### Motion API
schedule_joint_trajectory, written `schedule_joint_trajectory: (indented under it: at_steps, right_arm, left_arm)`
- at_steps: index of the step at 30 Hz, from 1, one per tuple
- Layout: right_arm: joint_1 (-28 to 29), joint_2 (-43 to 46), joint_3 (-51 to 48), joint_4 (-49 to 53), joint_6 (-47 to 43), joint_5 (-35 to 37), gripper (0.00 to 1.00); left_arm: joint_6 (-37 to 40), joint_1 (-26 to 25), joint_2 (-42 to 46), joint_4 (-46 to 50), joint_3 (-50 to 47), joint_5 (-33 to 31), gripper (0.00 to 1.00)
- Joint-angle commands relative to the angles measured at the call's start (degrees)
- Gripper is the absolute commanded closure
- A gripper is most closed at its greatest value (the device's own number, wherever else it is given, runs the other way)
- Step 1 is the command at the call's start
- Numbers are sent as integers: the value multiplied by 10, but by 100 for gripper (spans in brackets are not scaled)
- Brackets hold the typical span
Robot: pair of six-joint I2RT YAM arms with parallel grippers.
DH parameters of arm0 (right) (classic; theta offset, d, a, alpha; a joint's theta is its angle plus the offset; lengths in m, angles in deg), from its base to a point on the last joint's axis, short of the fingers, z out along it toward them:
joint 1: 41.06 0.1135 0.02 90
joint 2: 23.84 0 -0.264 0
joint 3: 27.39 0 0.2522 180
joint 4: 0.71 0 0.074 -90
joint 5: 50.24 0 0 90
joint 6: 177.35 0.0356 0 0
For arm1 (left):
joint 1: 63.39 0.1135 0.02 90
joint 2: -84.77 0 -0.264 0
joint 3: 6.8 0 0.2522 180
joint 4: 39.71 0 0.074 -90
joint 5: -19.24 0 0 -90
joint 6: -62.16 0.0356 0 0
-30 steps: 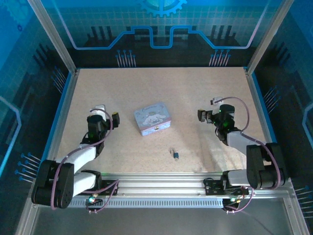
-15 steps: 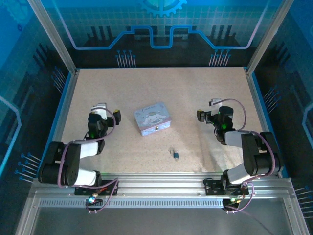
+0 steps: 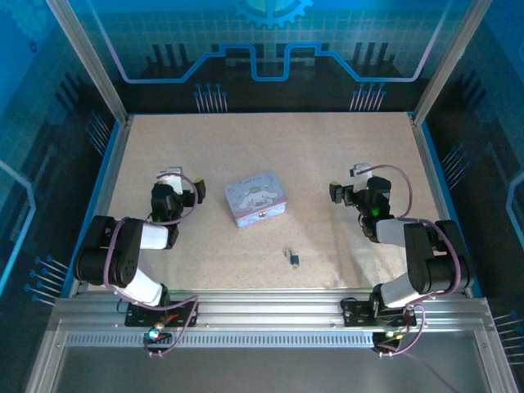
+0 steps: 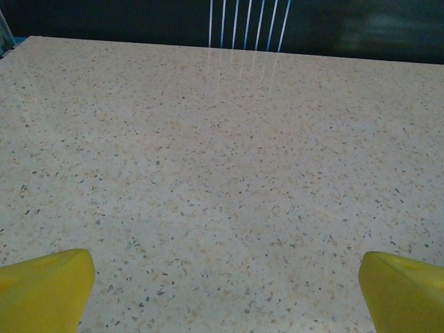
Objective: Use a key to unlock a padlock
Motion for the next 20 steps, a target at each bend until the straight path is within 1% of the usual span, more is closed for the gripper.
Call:
schedule_joint_trajectory:
  at_steps: [1, 20]
  right_arm:
    - [-6, -3, -4, -17, -7, -2, 0]
    - [-3, -3, -4, -17, -9, 3, 0]
  left_arm:
    - [7, 8, 1, 13, 6, 13, 1]
    - [7, 8, 2, 13, 6, 13, 1]
